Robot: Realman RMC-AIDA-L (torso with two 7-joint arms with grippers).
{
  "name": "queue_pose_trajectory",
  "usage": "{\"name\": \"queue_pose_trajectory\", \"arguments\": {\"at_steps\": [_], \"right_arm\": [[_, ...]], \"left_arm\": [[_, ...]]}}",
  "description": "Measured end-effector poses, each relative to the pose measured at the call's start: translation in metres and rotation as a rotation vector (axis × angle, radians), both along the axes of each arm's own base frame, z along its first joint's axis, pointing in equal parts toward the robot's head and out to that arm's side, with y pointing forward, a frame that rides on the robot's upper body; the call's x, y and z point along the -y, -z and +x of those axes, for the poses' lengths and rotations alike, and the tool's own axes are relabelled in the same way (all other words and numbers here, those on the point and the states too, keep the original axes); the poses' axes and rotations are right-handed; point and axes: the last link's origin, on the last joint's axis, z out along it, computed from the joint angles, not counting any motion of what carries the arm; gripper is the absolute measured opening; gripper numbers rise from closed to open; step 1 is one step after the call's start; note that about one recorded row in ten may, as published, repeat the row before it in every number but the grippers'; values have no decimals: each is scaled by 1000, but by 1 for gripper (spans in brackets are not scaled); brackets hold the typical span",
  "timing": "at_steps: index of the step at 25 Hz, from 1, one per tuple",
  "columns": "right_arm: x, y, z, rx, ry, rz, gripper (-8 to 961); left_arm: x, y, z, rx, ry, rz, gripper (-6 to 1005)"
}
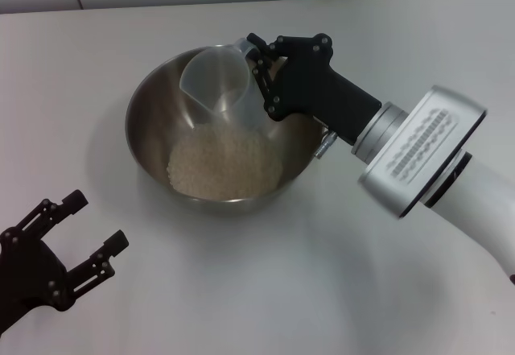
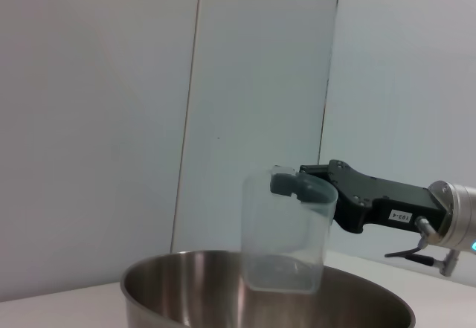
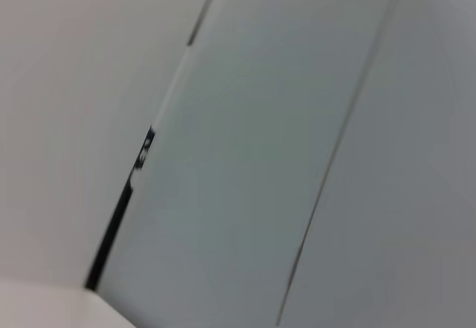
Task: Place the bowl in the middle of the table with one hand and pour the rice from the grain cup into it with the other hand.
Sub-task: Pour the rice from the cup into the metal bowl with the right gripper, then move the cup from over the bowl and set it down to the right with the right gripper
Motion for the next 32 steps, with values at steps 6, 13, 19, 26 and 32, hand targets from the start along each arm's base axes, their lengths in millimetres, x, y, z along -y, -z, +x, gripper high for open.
{"name": "queue_pose_trajectory", "arguments": {"at_steps": [6, 13, 19, 26, 32], "right_arm": [[-1, -3, 5, -185, 123, -171, 28], [1, -6, 6, -222, 125, -179, 28], [-10, -32, 27, -309, 222, -36, 29], [-9, -63, 66, -376, 351, 126, 26], [-5, -81, 96, -362, 443, 217, 24]], "left_arm": [[0, 0, 0, 0, -1, 0, 816], [1, 0, 0, 0, -2, 0, 816], [0, 0, 0, -1, 0, 0, 816], [-1, 0, 0, -2, 0, 1, 817], [0, 0, 0, 0, 4, 1, 817]]}}
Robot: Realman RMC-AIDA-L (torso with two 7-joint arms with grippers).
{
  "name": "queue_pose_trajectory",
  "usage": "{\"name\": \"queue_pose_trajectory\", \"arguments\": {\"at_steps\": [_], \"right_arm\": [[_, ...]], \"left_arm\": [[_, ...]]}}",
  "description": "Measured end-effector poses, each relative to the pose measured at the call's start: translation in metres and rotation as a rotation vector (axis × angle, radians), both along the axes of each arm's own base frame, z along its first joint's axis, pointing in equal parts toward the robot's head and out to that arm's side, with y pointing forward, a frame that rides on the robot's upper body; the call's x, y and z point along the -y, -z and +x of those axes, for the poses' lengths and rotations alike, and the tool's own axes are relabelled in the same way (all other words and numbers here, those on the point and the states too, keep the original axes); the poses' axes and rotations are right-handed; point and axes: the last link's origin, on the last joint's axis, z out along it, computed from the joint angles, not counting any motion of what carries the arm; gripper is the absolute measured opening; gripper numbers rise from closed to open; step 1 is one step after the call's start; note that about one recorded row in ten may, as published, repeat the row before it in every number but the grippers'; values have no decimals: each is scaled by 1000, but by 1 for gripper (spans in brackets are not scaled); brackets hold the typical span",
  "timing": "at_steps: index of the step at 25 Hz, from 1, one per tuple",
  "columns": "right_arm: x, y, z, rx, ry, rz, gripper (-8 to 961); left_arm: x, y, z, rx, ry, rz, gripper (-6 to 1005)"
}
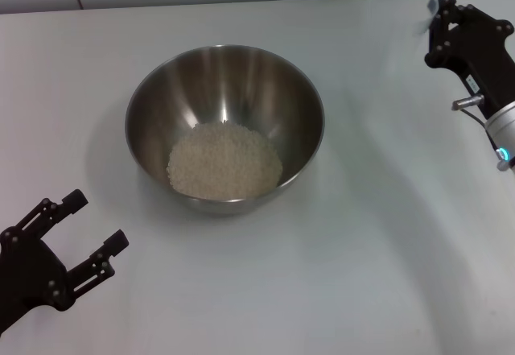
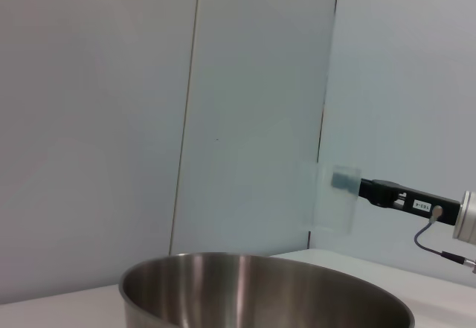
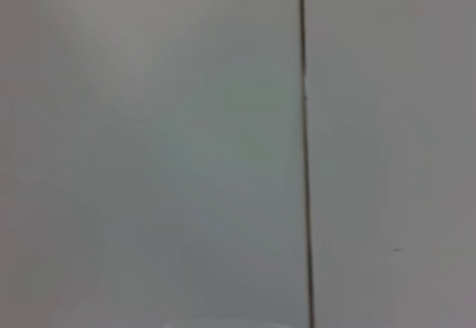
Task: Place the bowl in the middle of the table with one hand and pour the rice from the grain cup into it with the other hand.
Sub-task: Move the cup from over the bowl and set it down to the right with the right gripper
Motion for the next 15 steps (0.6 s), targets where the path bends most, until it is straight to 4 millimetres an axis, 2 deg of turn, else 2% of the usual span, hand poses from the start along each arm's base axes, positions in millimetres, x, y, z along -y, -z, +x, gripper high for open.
{"name": "queue_pose_trajectory", "arguments": {"at_steps": [8, 15], "right_arm": [[1, 1, 3, 9, 7, -8, 24], [0, 16, 13, 109, 75, -82, 24]], "left_arm": [[-1, 0, 1, 2, 6, 1, 817], [0, 0, 1, 4, 7, 0, 817]]}}
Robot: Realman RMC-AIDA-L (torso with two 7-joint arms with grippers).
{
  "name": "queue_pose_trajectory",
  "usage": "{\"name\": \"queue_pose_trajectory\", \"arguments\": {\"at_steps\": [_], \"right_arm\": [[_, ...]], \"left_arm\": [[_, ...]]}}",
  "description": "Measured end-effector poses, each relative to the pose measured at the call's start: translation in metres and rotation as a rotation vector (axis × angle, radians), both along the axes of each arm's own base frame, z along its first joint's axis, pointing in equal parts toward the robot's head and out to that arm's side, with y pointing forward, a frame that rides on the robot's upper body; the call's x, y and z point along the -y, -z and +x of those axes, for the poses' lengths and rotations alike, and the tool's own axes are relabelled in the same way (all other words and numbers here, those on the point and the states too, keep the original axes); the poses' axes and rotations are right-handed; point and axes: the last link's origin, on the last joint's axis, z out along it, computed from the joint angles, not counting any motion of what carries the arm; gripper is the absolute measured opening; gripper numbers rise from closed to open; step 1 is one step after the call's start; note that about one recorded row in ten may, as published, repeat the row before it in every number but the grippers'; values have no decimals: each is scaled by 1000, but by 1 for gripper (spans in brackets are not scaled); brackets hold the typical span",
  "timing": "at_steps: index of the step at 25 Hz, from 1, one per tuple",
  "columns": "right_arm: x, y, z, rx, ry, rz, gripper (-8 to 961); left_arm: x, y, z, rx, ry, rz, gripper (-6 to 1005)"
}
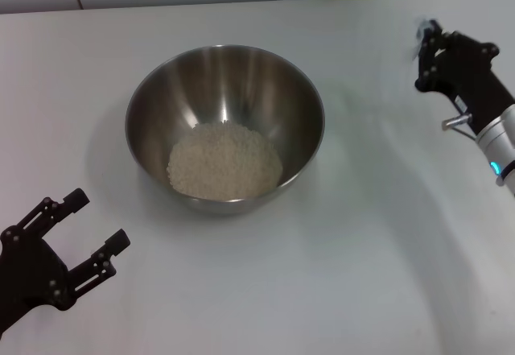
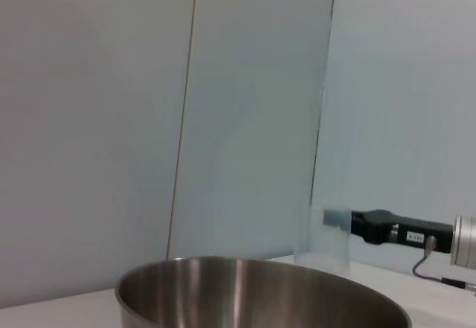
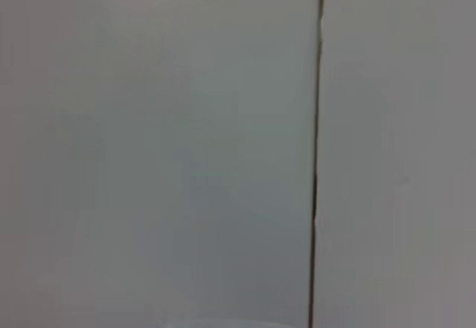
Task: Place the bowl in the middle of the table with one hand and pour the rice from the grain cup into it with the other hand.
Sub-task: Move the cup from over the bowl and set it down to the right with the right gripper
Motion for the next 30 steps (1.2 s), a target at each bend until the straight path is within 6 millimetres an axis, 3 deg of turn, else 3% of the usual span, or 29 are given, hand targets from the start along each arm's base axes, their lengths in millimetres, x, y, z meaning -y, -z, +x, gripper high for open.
{"name": "queue_pose_trajectory", "arguments": {"at_steps": [12, 30], "right_arm": [[4, 15, 12, 65, 65, -86, 23], [3, 19, 14, 62, 92, -110, 33]], "left_arm": [[2, 0, -1, 1, -2, 0, 818], [3, -1, 0, 10, 1, -1, 817]]}}
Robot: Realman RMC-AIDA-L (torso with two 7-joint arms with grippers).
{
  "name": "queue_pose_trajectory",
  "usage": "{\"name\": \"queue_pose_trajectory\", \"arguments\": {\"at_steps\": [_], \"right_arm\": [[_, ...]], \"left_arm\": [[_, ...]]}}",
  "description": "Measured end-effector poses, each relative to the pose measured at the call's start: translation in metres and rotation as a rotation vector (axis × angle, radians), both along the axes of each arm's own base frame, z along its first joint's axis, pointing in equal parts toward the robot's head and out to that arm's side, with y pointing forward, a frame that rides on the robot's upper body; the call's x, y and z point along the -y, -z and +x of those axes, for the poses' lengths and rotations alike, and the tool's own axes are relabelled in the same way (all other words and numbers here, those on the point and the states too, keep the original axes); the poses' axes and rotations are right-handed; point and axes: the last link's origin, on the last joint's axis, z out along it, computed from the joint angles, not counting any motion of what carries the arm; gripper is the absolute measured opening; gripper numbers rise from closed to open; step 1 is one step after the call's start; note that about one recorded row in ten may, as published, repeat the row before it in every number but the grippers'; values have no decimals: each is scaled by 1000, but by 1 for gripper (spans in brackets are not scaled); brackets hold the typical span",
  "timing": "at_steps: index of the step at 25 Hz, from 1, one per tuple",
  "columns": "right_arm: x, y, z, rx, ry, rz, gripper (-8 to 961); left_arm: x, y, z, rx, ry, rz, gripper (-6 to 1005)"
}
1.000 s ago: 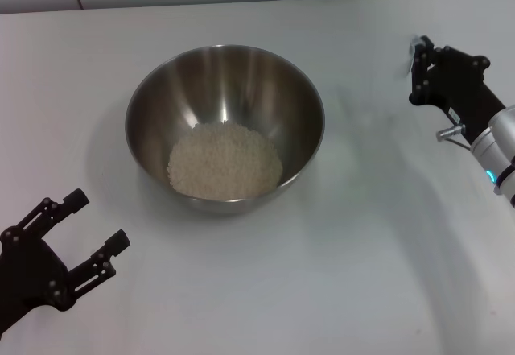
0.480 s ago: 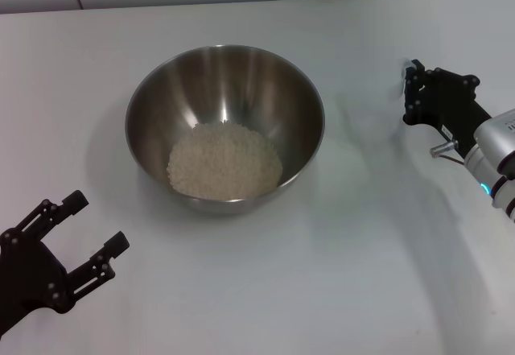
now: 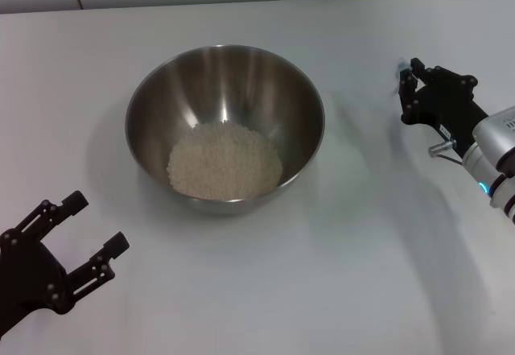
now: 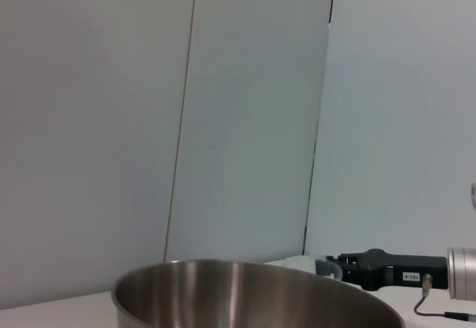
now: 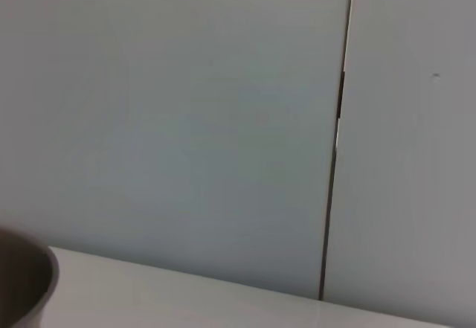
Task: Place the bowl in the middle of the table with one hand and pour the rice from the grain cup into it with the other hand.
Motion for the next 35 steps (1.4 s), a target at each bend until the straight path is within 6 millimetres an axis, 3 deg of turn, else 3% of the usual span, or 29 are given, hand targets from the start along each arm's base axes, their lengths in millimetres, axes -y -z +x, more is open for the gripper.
{"name": "queue_pose_trajectory", "arguments": {"at_steps": [3, 5, 16, 22, 27, 35], "right_arm": [[0, 1, 2, 6, 13, -8, 36], [0, 2, 5, 13, 31, -18, 187], [18, -4, 13, -21, 18, 25, 410], [23, -6, 16, -27, 20, 33, 626], [32, -11, 17, -68, 2, 64, 636], [73, -38, 14, -296, -151, 102, 648]], "left_arm": [[0, 0, 0, 0, 0, 0, 817], [0, 0, 0, 1, 0, 0, 816], [0, 0, 1, 4, 2, -3, 818], [1, 0, 1, 5, 3, -3, 816], [1, 0, 1, 5, 4, -2, 816], [1, 0, 1, 1, 6, 1, 816]]}}
